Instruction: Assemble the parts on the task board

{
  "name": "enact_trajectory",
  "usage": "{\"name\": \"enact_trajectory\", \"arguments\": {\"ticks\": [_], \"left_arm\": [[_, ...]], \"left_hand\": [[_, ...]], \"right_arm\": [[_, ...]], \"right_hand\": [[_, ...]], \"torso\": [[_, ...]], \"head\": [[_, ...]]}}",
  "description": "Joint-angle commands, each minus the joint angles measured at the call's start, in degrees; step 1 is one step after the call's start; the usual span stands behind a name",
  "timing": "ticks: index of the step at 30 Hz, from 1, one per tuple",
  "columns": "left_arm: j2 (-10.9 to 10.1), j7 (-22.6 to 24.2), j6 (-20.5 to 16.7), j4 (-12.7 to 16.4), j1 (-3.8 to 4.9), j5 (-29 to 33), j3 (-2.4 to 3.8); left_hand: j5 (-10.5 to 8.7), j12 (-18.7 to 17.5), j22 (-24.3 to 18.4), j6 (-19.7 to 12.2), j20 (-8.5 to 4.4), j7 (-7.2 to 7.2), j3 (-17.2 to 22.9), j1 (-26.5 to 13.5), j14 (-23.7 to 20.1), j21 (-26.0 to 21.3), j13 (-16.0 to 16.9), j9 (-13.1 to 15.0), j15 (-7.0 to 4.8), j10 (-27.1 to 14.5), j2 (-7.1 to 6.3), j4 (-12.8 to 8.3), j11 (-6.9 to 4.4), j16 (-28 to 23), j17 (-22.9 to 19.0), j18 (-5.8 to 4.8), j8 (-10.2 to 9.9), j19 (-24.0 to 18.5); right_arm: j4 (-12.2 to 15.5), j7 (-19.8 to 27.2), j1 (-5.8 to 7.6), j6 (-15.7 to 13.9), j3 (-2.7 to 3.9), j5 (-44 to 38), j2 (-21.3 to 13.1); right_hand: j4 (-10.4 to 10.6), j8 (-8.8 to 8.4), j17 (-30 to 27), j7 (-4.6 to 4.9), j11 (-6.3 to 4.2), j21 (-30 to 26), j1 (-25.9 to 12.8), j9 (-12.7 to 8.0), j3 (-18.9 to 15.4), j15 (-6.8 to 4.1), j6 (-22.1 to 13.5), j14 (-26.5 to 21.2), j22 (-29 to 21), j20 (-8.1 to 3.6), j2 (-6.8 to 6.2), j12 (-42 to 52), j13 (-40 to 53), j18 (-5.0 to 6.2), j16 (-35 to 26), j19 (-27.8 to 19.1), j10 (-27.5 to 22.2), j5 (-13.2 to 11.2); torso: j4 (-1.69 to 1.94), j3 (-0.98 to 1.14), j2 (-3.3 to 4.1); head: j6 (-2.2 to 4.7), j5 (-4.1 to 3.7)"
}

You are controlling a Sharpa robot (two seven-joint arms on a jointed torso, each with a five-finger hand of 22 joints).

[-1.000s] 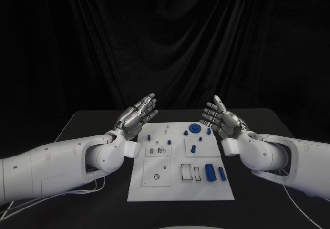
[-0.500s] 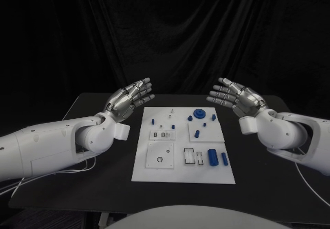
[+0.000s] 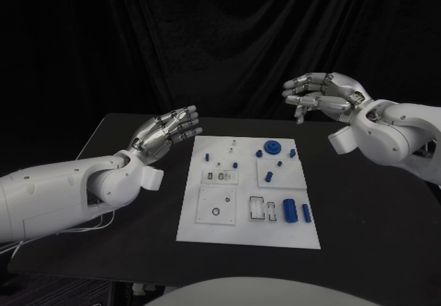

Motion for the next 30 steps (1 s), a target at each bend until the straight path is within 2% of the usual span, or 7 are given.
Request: {"name": "enact_trajectory", "arguments": {"ticks": [1, 4, 8, 11, 15, 21, 30], "left_arm": [[-0.31, 9.87, 1.25, 0.41, 0.22, -1.30, 0.05], [-0.87, 10.63, 1.24, 1.09, 0.27, -1.33, 0.05], [-1.98, 11.51, 1.21, 2.68, 0.29, -1.35, 0.05], [-2.81, 11.92, 1.22, 3.92, 0.29, -1.35, 0.05], [-3.82, 12.19, 1.31, 5.41, 0.30, -1.35, 0.07], [-4.63, 12.30, 0.03, 6.73, 0.30, -1.36, 0.16], [-4.93, 12.69, -0.79, 6.60, 0.29, -1.36, 0.21]], "left_hand": [[0.28, 0.31, 0.12, 0.47, -0.19, -0.16, 0.17, -0.09, 0.45, 0.37, 0.01, 0.09, -0.05, -0.08, -0.68, -0.29, 0.42, 0.38, 0.09, -1.12, 0.32, 0.49], [0.49, 0.66, 0.17, 0.94, -0.19, -0.13, 0.45, -0.09, 0.71, 0.52, 0.03, 0.14, 0.10, 0.05, -0.67, -0.49, 0.43, 0.68, 0.12, -1.27, 0.44, 0.76], [1.08, 1.65, 0.45, 1.97, -0.25, -0.19, 1.15, -0.23, 1.66, 1.17, 0.09, 0.25, 0.20, 0.56, -0.82, -1.01, 0.39, 1.65, 0.25, -1.48, 0.69, 1.88], [1.34, 2.04, 0.51, 2.30, -0.27, -0.23, 1.45, -0.28, 1.94, 1.33, 0.12, 0.27, 0.20, 0.77, -0.85, -1.19, 0.41, 1.94, 0.28, -1.52, 0.76, 2.17], [1.49, 2.25, 0.53, 2.59, -0.28, -0.21, 1.65, -0.30, 2.01, 1.40, 0.13, 0.30, 0.20, 0.88, -0.79, -1.27, 0.45, 2.01, 0.28, -1.54, 0.83, 2.28], [1.72, 3.48, 0.88, 3.98, -0.22, 0.21, 1.75, -1.32, 3.09, 2.33, 0.16, 0.41, 0.99, 1.57, -3.02, -2.66, 1.14, 3.25, 0.39, -2.22, 1.12, 3.90], [2.80, 4.07, 1.01, 4.57, -0.26, 0.24, 2.29, -2.05, 3.44, 2.73, 0.14, 0.43, 1.16, 1.91, -3.25, -3.38, 1.15, 3.72, 0.41, -2.55, 1.18, 4.61]], "right_arm": [[-0.88, -10.25, 1.09, -4.57, 0.00, -31.13, 0.94], [-1.51, -13.38, 1.75, -6.64, 0.00, -45.71, 1.94], [-1.65, -16.30, 2.08, -8.33, 0.00, -59.30, 2.74], [-1.41, -18.36, 2.14, -8.99, 0.00, -67.82, 2.97], [-1.01, -20.40, 1.99, -9.53, 0.00, -75.65, 3.20], [0.16, -22.45, 1.42, -8.26, 0.00, -81.46, 3.14], [0.59, -23.85, -0.19, -6.38, 0.00, -84.93, 3.74]], "right_hand": [[1.38, -1.32, 2.09, -0.34, -0.42, 7.65, 0.73, -0.16, 0.95, -0.58, 1.75, 2.19, 10.09, -0.51, -0.16, -1.77, -0.09, -1.42, 3.92, 4.68, 1.97, -3.89], [5.34, -4.57, 10.09, -1.33, -1.38, 17.67, -0.10, -0.19, 1.38, -1.29, 7.76, 7.76, 25.17, -1.38, -1.91, -5.06, -0.12, -3.53, 12.17, 11.72, 7.38, -7.30], [11.84, -16.60, 26.54, -1.47, -1.61, 24.89, 1.21, -0.06, 4.51, -1.38, 16.50, 14.00, 37.65, -1.49, -5.19, -14.19, -0.10, -5.43, 21.40, 16.29, 14.29, -7.95], [12.25, -20.74, 31.35, -1.90, -1.93, 26.49, 1.09, 0.13, 5.69, -1.48, 19.69, 15.73, 40.96, -1.32, -6.33, -17.47, -0.06, -6.10, 23.47, 17.77, 16.83, -8.28], [12.19, -25.58, 35.26, -1.97, -1.92, 27.27, 0.15, 0.16, 7.39, -1.95, 22.19, 17.62, 42.81, -1.78, -7.51, -22.46, -0.02, -6.38, 24.80, 18.71, 19.20, -8.73], [11.99, -29.31, 35.20, -1.87, -1.78, 26.99, -0.60, 0.06, 9.35, -1.98, 23.40, 17.95, 42.69, -1.76, -8.97, -26.98, -0.01, -6.31, 24.08, 18.67, 20.59, -10.56], [11.70, -32.03, 34.55, -2.09, -1.58, 26.40, -1.97, 0.05, 10.29, -2.00, 22.81, 17.68, 42.03, -1.66, -10.23, -29.90, 0.10, -6.14, 23.17, 18.22, 20.48, -12.20]], "torso": [[0.32, -0.63, 2.32], [0.46, -0.92, 3.32], [0.87, -1.57, 5.00], [1.42, -2.29, 6.06], [1.59, -2.59, 6.47], [2.00, -3.65, 8.06], [2.44, -4.12, 9.33]], "head": [[1.35, -0.63], [2.18, -1.10], [3.40, -2.18], [3.83, -3.02], [3.63, -3.20], [4.72, -3.59], [5.77, -4.94]]}}
